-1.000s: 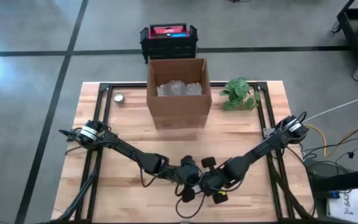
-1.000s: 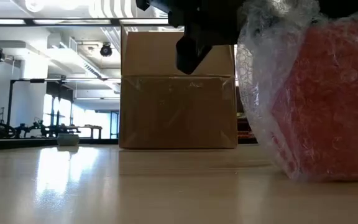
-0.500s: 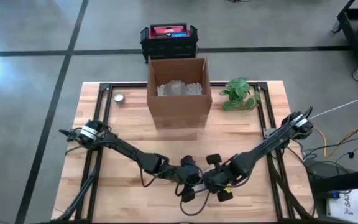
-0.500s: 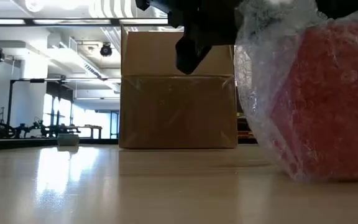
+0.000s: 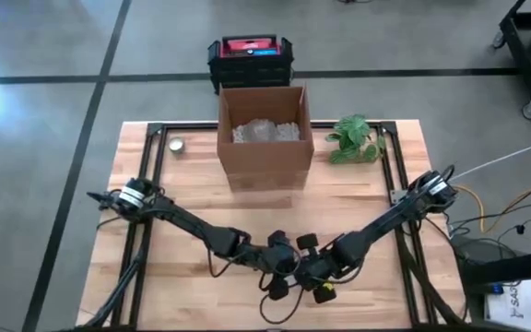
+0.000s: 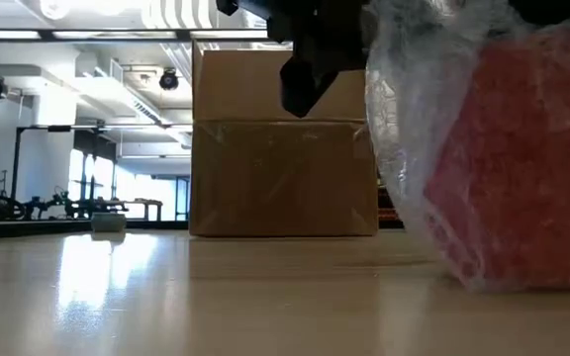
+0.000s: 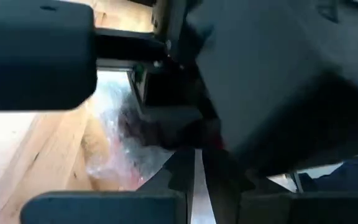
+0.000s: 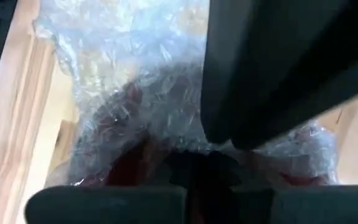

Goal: Wrap mug
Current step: Wrap the orange mug with bubble wrap

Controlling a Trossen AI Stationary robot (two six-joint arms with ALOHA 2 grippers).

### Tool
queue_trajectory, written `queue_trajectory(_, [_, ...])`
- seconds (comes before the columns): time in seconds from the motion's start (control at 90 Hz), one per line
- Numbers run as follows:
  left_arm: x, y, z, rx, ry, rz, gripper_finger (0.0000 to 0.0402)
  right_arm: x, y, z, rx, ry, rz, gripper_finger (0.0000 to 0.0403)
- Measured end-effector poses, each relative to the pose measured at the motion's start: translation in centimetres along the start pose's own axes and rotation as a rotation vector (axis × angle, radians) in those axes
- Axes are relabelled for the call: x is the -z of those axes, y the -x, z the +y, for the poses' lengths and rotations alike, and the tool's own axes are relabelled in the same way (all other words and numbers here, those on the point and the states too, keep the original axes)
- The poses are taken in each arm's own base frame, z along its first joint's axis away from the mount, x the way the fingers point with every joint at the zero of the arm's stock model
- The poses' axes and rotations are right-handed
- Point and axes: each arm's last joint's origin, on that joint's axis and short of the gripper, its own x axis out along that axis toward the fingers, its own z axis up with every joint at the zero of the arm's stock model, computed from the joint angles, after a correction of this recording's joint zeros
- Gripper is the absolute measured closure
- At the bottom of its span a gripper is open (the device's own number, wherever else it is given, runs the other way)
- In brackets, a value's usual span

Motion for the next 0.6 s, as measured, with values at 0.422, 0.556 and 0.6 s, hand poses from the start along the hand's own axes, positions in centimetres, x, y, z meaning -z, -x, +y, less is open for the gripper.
queue_trajectory(0.422, [-1.9, 5.8, -3.0, 0.007, -0.002, 0.093, 0.0381, -0.4, 7.5, -0.2, -0.029, 0.022, -0.103, 0.0403])
queue_trajectory(0.556, [0.9, 6.2, -3.2, -0.115, 0.000, 0.172, 0.0381, 0.7, 9.4, -0.5, -0.011, -0.007, -0.094, 0.0403])
queue_trajectory(0.6, [1.8, 5.9, -3.0, -0.135, 0.004, 0.187, 0.0381, 0.9, 9.5, -0.6, -0.005, -0.016, -0.101, 0.0403])
